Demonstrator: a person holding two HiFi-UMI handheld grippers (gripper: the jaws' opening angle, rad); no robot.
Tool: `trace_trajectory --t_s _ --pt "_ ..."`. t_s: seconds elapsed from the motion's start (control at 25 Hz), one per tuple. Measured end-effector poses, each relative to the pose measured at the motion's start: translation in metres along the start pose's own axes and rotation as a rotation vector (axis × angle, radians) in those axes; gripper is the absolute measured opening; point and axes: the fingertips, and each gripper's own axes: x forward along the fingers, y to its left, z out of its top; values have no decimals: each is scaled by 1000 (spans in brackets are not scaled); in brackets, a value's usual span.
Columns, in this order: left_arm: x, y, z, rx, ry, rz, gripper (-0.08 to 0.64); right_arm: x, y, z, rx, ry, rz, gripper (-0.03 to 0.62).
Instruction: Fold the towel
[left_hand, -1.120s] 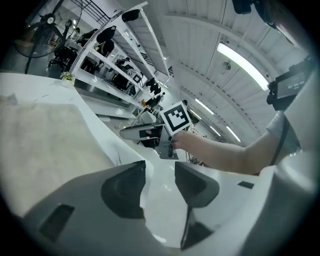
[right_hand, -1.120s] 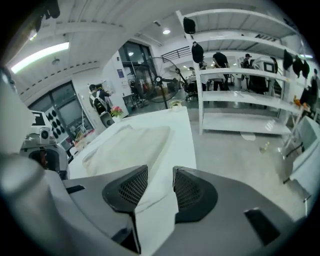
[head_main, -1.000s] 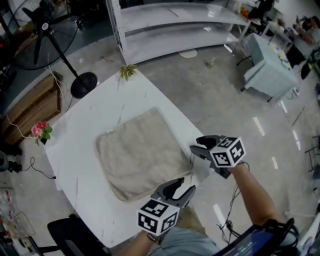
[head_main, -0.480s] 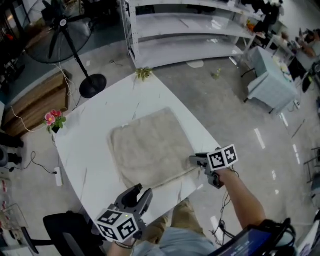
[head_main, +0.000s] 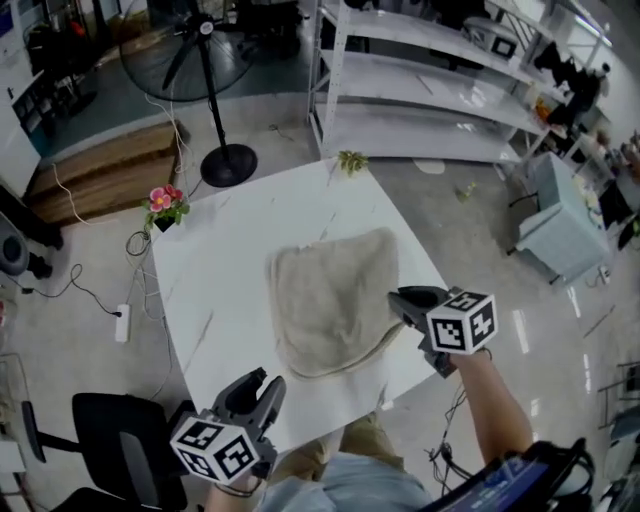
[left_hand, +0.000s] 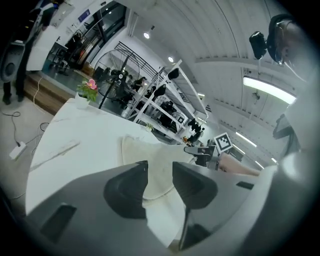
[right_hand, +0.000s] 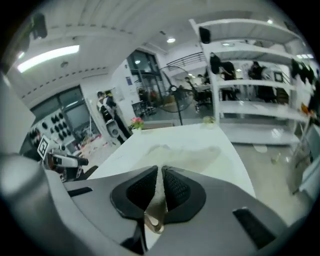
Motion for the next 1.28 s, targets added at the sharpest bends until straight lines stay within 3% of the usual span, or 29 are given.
trace_trajectory --t_s 0.2,0.36,0.48,0.8,0.84,0.92,0.96,1.04,1.16,1.28 --pt "-26 13 7 -30 -76 35 155 56 105 20 -357 91 129 35" --pt "-46 28 6 -69 -116 77 155 101 169 -20 -554 215 234 35" --pt "-57 40 2 -99 -133 111 155 125 190 -61 -630 311 295 35" --pt "-63 55 -10 -154 -138 148 153 155 192 -113 -580 422 353 41" --pt "-62 55 -9 -151 -140 147 155 151 197 -110 -559 421 391 60" --pt "-59 54 -3 -142 -147 144 155 133 210 -91 -487 387 508 160" --pt "-58 54 -2 -141 -149 143 155 119 215 -75 -431 348 573 179" --pt "-55 54 -2 -145 -149 140 153 93 216 -40 -325 250 661 161" --pt "-46 52 -4 -145 -132 133 150 79 188 -11 -295 168 597 50" --pt "-26 44 -8 -126 -89 107 149 83 165 -34 -350 216 516 51"
